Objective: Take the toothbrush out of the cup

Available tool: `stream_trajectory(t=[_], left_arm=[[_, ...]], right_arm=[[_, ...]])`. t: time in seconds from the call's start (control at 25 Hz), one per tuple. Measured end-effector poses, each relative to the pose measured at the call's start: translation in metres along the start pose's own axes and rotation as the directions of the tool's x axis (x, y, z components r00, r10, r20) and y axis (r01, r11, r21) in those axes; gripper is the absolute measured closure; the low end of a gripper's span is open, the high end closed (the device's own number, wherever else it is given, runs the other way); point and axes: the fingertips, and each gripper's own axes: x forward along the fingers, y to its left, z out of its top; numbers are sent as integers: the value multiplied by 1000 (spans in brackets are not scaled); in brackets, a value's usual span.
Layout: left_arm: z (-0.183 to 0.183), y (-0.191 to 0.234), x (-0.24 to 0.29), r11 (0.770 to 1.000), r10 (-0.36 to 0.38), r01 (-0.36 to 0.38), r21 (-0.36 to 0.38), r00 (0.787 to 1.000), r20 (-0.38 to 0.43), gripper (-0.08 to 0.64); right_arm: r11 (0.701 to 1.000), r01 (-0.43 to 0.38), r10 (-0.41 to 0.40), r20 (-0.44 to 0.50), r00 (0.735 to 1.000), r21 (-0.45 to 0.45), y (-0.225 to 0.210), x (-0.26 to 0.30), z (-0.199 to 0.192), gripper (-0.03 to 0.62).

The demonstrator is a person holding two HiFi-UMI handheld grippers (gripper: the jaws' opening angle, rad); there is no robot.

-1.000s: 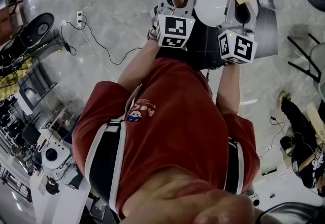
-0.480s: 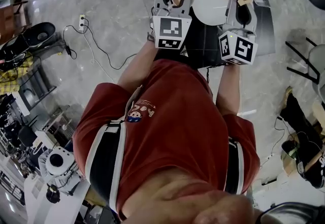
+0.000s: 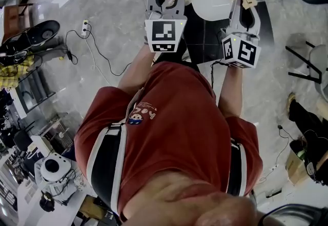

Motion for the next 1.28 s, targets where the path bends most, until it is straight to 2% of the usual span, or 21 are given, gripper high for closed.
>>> stream_trajectory(t=[0.36, 0.6, 0.88, 1.28], left_arm=[[37, 1, -56, 999, 42, -42, -1, 988, 150, 474], [37, -8, -84, 999, 21, -27, 23, 968, 249, 474], [28, -15, -100, 1000, -5, -2, 25, 964, 266, 476], [34, -17, -115, 1000, -13, 11, 8, 954, 300, 476]], right_arm=[[999, 20, -19, 48, 999, -25, 4, -47, 22, 554], [998, 49, -48, 61, 997, -29, 5, -76, 23, 552], [996, 77, -74, 90, 993, -37, 17, -99, 29, 552], [995, 87, -83, 86, 993, -45, 24, -111, 27, 552]])
